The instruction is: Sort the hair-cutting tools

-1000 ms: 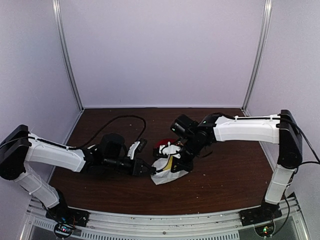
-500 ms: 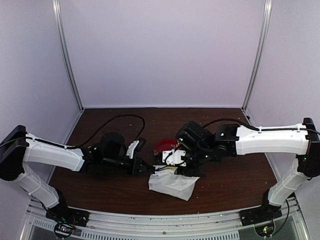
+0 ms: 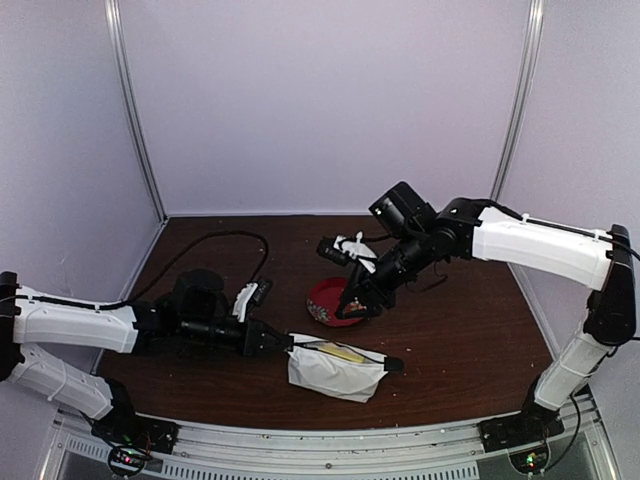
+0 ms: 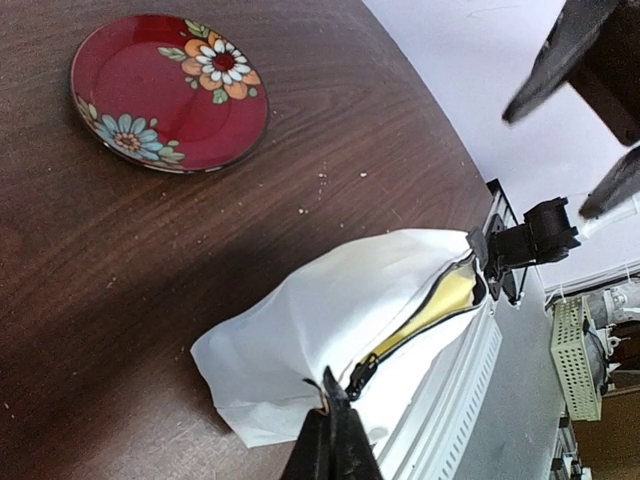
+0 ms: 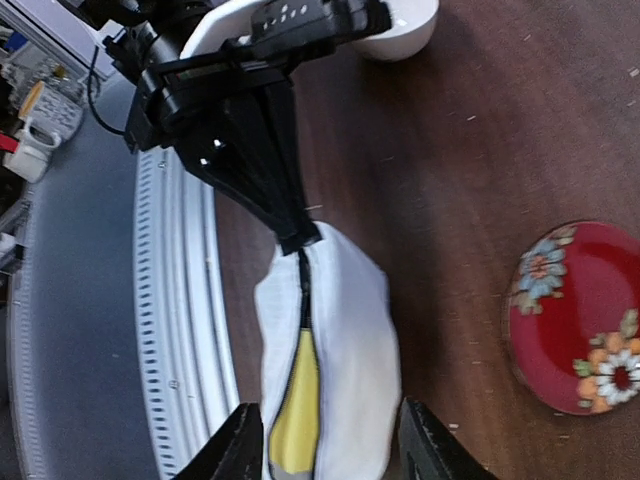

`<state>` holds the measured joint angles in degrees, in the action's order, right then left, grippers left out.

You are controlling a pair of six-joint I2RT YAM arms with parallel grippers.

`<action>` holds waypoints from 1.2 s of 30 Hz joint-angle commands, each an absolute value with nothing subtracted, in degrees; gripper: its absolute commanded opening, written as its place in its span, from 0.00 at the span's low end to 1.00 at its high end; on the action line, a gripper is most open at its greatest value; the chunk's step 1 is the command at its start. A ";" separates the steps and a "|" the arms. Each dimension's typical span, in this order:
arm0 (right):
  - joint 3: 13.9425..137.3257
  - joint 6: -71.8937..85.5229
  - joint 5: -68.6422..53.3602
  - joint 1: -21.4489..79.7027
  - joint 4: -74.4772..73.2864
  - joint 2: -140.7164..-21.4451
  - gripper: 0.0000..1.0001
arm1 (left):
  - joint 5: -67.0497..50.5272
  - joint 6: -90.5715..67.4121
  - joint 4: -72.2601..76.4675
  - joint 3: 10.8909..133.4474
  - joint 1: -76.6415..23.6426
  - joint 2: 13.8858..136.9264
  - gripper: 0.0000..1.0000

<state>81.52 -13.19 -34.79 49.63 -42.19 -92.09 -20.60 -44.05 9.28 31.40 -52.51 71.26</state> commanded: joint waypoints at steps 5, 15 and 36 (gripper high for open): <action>83.05 -2.75 -54.09 52.06 -43.72 -101.59 0.40 | -21.41 -46.09 14.59 31.33 -52.65 71.71 0.00; 85.81 0.55 -52.72 52.43 -43.13 -107.58 0.47 | -28.50 -48.00 25.45 30.04 -52.65 72.40 0.00; 87.10 1.88 -53.48 51.88 -41.82 -109.84 0.15 | -29.40 -48.79 27.70 30.64 -52.73 74.94 0.00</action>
<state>86.11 2.42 -52.80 52.21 -42.44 -109.58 -28.75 -48.66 22.65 29.45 -52.51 74.63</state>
